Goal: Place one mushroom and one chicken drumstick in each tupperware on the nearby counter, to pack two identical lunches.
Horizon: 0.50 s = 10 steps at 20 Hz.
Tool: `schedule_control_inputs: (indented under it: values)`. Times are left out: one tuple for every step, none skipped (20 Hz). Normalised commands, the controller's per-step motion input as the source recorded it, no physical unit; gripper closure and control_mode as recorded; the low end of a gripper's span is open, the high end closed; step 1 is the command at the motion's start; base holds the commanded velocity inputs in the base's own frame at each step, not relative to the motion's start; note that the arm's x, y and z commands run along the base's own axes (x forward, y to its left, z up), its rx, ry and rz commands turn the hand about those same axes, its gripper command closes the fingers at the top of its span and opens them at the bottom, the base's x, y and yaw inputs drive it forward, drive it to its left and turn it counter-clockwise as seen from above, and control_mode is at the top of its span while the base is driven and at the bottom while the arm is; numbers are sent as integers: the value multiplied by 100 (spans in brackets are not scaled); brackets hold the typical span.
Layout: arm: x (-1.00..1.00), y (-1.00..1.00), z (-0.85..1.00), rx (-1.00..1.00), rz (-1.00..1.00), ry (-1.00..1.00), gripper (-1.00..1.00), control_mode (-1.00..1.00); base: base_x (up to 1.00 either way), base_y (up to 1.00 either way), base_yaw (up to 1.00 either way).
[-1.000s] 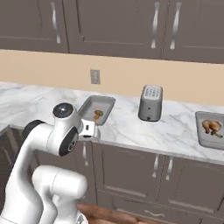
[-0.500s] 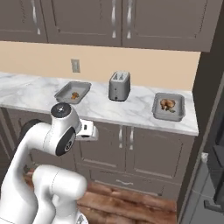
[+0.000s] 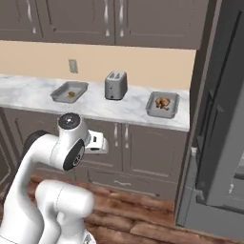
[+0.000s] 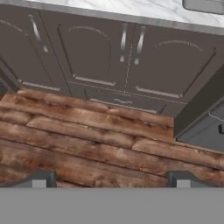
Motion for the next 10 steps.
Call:
schedule_control_inputs:
  values:
    - [0, 0, 0, 0, 0, 0, -100, 100, -94, -11, 0]
    - [0, 0, 0, 0, 0, 0, -100, 100, -84, -21, 0]
    - [0, 0, 0, 0, 0, 0, -100, 100, -63, -36, 0]
    - [0, 0, 0, 0, 0, 0, -100, 100, -35, -49, 0]
    - [0, 0, 0, 0, 0, 0, -100, 100, -21, -61, 0]
    - [0, 0, 0, 0, 0, 0, -100, 100, -14, -72, 0]
    - [0, 0, 0, 0, 0, 0, -100, 100, -4, -79, 0]
    - [0, 0, 0, 0, 0, 0, -100, 100, 0, -85, 0]
    - [0, 0, 0, 0, 0, 0, -100, 100, 0, -93, -1]
    - [0, 0, 0, 0, 0, 0, -100, 100, 0, -97, -2]
